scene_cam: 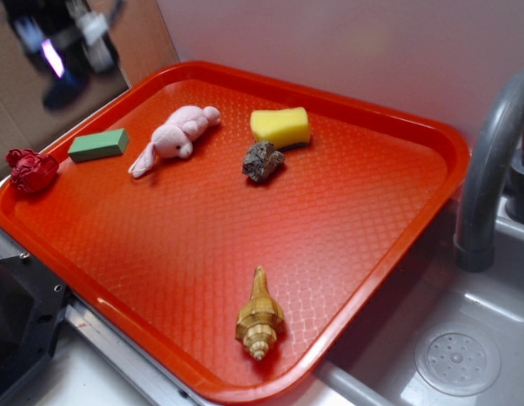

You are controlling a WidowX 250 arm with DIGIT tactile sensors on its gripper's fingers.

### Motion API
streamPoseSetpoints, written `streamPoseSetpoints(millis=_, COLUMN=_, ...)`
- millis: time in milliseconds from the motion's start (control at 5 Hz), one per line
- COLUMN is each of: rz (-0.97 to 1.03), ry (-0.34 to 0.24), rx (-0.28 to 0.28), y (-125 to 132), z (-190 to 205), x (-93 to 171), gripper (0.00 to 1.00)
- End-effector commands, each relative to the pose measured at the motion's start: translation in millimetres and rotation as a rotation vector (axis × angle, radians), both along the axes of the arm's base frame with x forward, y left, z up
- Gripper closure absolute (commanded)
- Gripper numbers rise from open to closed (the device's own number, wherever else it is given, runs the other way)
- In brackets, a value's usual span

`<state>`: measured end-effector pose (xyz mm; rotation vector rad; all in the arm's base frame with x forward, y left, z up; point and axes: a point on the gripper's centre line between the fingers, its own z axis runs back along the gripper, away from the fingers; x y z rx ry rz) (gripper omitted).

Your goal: Grab the plastic pickle.

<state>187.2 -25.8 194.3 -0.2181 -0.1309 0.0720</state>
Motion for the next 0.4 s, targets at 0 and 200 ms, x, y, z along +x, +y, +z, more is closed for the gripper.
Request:
streamPoseSetpoints(millis=0, rz=-0.133, ry=-0.093, rx=0.205, y=4.1, z=37.5, x=14.1, gripper=1.0)
streamPoseSetpoints(millis=200, rz=-0.146, ry=-0.045, rx=0.242, y=2.4, z=28.7, x=16.8, gripper=1.0)
